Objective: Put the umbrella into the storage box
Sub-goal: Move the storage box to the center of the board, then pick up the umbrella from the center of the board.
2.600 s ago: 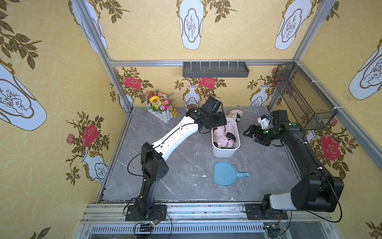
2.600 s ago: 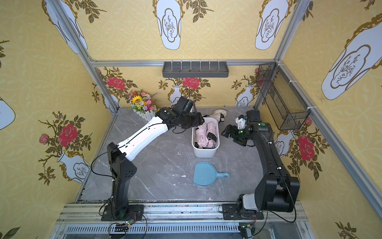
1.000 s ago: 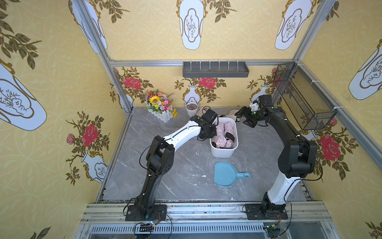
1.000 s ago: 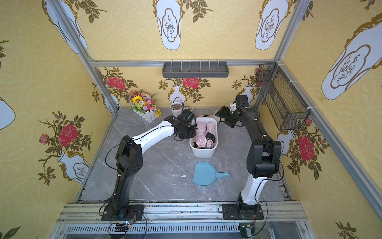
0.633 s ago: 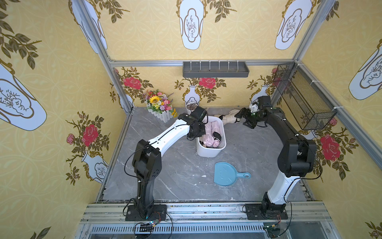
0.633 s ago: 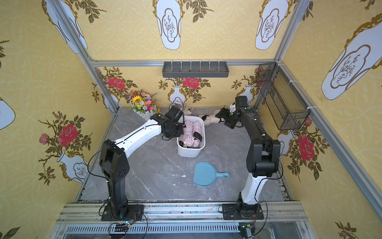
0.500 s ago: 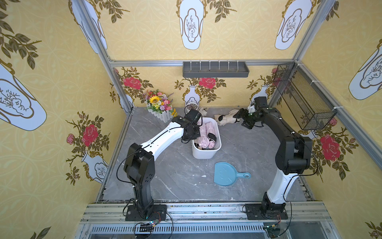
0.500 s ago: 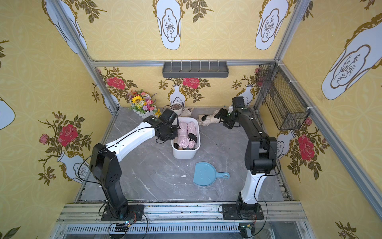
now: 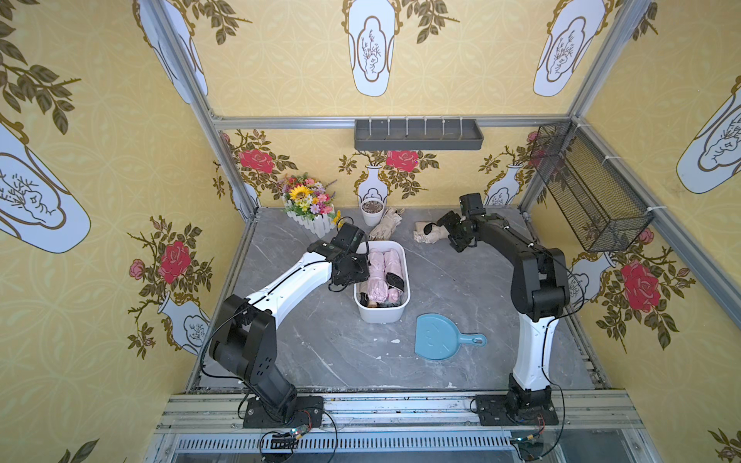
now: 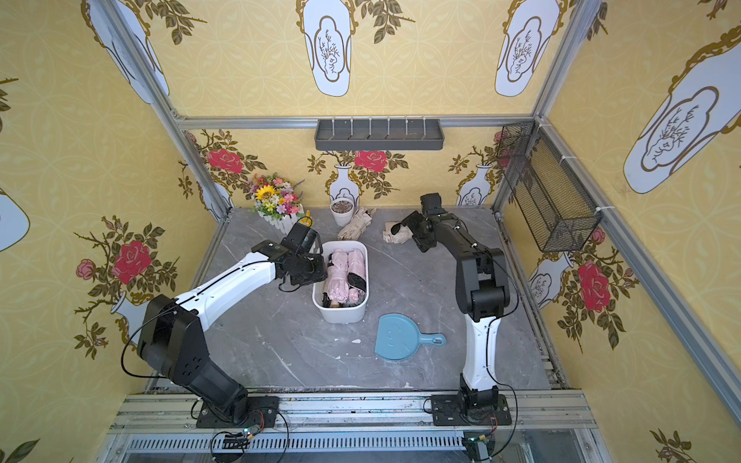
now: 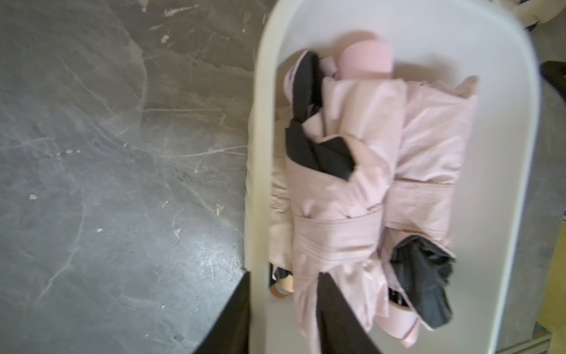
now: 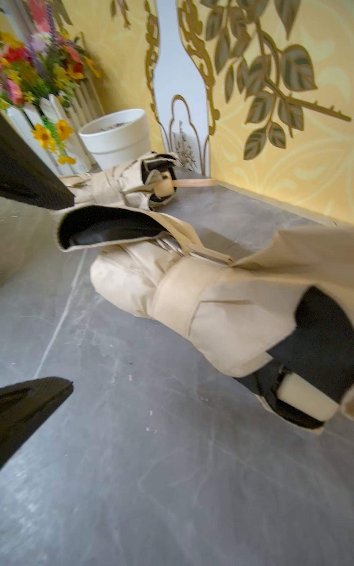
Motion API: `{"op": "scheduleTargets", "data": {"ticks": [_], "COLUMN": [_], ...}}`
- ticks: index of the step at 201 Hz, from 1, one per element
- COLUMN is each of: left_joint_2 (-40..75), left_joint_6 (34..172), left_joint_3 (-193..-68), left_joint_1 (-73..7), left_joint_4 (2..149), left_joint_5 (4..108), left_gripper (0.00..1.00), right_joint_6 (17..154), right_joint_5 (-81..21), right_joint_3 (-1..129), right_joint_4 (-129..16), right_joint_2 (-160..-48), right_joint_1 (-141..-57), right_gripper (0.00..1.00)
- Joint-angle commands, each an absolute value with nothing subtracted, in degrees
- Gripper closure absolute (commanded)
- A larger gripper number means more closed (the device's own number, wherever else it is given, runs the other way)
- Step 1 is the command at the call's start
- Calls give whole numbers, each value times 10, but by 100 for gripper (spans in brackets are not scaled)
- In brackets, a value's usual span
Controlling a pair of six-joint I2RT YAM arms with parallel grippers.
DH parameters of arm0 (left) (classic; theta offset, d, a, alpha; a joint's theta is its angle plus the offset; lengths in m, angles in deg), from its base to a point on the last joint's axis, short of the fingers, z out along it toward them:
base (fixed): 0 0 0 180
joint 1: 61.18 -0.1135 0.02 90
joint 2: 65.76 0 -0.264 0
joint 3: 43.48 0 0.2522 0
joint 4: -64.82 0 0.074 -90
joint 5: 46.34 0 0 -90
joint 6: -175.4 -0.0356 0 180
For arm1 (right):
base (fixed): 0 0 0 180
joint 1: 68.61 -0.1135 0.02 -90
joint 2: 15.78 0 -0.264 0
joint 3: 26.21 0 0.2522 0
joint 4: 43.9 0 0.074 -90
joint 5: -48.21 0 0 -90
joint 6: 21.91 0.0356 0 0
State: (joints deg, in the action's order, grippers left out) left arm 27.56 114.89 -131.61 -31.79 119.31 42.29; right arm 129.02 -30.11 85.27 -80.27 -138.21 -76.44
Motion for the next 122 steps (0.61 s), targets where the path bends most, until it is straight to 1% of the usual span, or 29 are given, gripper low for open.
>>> {"op": "scheduleTargets", "data": {"ticks": [1, 23, 78, 103, 119, 122], "left_joint_2": [274, 260, 209, 205, 205, 205], "left_joint_6": [1138, 1142, 1163, 1158, 1158, 1158], "left_joint_3": [-1311, -1302, -1271, -1276, -1280, -1280], "left_joint_1": [-318, -321, -345, -346, -346, -358], "left_joint_4": [1151, 1151, 1146, 1155, 1158, 1159], "left_joint_5": [449, 452, 482, 483, 483, 482], "left_gripper": [50, 45, 44, 44, 44, 44], "right_joint_6": [1339, 1352, 1404, 1406, 1404, 1405], "right_joint_5": [-320, -324, -333, -336, -343, -343], "right_joint_3": [875, 906, 960, 992, 999, 999], "right_joint_4": [-757, -752, -744, -765, -778, -780], "right_joint_2": [-1411, -1442, -1516, -1542, -1548, -1548], "right_joint_1": [-768, -770, -771, -771, -771, -771], "right_gripper": [10, 10, 11, 14, 17, 18]}}
